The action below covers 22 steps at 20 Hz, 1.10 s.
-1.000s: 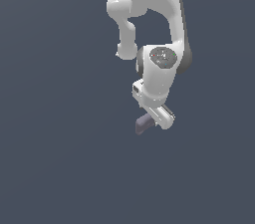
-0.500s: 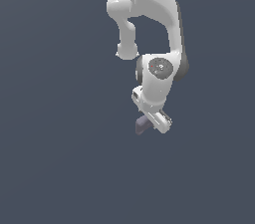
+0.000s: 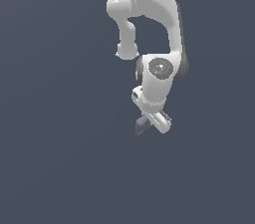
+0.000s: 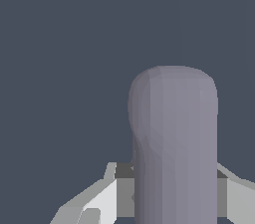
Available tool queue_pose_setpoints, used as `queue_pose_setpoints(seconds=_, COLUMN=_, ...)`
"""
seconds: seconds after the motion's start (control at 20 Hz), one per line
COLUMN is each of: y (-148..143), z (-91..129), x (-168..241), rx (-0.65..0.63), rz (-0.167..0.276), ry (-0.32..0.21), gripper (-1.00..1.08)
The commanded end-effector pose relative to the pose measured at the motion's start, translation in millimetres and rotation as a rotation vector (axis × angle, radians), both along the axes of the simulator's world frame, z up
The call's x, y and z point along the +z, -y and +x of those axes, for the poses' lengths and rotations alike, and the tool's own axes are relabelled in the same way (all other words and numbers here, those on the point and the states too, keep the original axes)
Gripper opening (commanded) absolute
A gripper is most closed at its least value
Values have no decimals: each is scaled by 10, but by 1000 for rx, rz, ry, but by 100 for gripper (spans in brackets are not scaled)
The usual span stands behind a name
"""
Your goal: Pick up the object and move it to a goal position.
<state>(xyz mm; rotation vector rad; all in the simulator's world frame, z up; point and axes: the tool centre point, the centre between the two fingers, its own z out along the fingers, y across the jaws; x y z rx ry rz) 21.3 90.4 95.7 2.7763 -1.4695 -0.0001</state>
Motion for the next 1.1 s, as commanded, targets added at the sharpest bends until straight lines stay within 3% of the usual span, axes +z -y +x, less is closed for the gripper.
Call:
queue_pose_setpoints(seconds=0.0, y=0, z=0, x=1, rx=0, rz=0, ry=0, gripper=-100)
queue_pose_setpoints(seconds=0.55, y=176, z=-130, x=222, rx=0, rz=1, ry=0, gripper=-100)
queue_pose_setpoints(seconds=1.05, y=664, z=-486, x=838, rx=0, rz=3, ry=0, gripper=-100)
